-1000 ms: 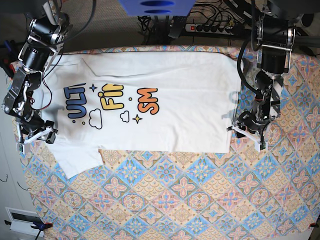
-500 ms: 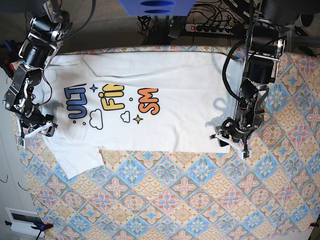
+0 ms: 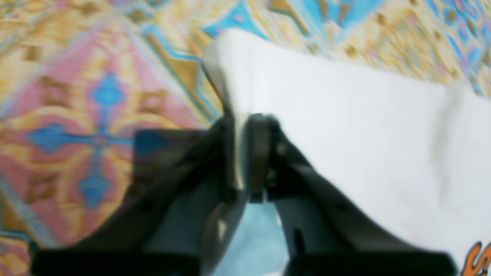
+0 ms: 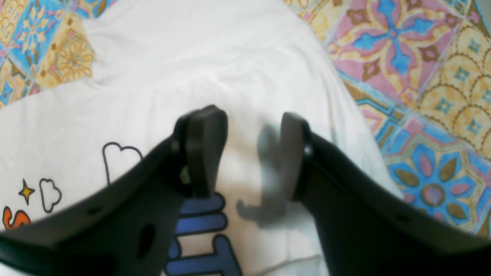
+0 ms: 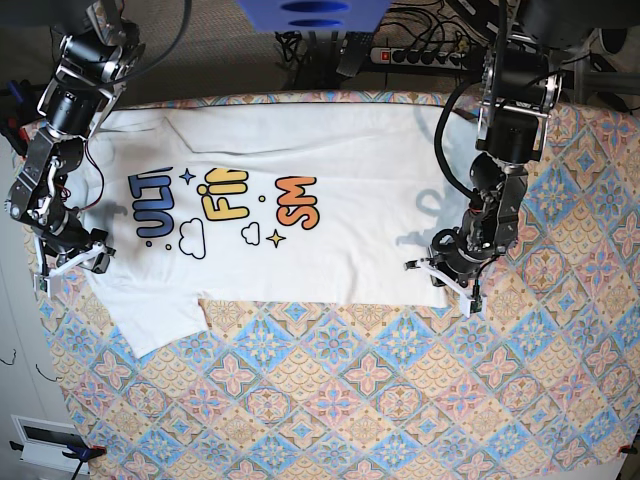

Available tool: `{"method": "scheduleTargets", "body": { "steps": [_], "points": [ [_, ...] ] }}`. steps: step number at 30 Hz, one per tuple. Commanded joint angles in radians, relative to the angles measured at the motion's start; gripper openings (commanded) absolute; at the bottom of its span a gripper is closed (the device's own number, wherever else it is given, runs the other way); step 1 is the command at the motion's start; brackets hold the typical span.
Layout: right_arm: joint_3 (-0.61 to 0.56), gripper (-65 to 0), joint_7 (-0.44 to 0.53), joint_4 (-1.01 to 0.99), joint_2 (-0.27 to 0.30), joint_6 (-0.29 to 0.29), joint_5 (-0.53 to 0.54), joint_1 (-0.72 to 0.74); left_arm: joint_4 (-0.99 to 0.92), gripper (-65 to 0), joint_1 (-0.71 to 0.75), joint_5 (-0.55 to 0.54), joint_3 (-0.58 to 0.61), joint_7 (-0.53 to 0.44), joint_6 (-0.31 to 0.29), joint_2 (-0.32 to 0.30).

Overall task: Fold the T-shirt properly
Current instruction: 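Move both grippers to the shirt's side edges near the printed text, then grasp the shirt's side edge with both grippers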

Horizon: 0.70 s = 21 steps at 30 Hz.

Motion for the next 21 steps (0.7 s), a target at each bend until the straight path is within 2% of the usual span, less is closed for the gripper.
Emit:
{"method": "scheduleTargets", "body": {
  "steps": [1, 3, 5, 8, 14, 18, 21],
  "points": [
    [0.002, -39.8, 0.022, 0.013, 0.018, 0.006, 0.010, 0.022, 0.009, -65.0, -0.016, -0.004, -0.005, 0.016, -0.003, 0.002],
    [0.002, -39.8, 0.022, 0.013, 0.018, 0.006, 0.010, 0.022, 0.010, -65.0, -0.013, -0.006, -0.006, 0.016, -0.003, -0.001],
    [0.002, -39.6, 0.022, -0.005, 0.019, 0.006, -0.004, 0.022, 0.013, -65.0, -0.001, -0.010, -0.006, 0.014, -0.003, -0.032],
    [0.002, -39.5, 0.032, -0.063, 0.019, 0.006, -0.092, 0.042, 0.072, -65.0, 0.036, -0.010, -0.008, 0.010, -0.003, -0.066],
    [-0.013, -39.4, 0.148, -0.224, 0.036, 0.006, -0.221, 0.142, 0.207, -65.0, 0.128, -0.012, -0.009, 0.010, -0.003, -0.135],
    [-0.148, -39.4, 0.254, -0.336, 0.073, 0.006, -0.253, 0.202, 0.285, -65.0, 0.191, -0.012, -0.009, 0.010, -0.003, -0.175],
    [-0.256, -39.4, 0.343, -0.436, 0.087, 0.006, -0.254, 0.243, 0.299, -65.0, 0.208, -0.012, -0.011, 0.010, -0.003, -0.179]
  ]
}}
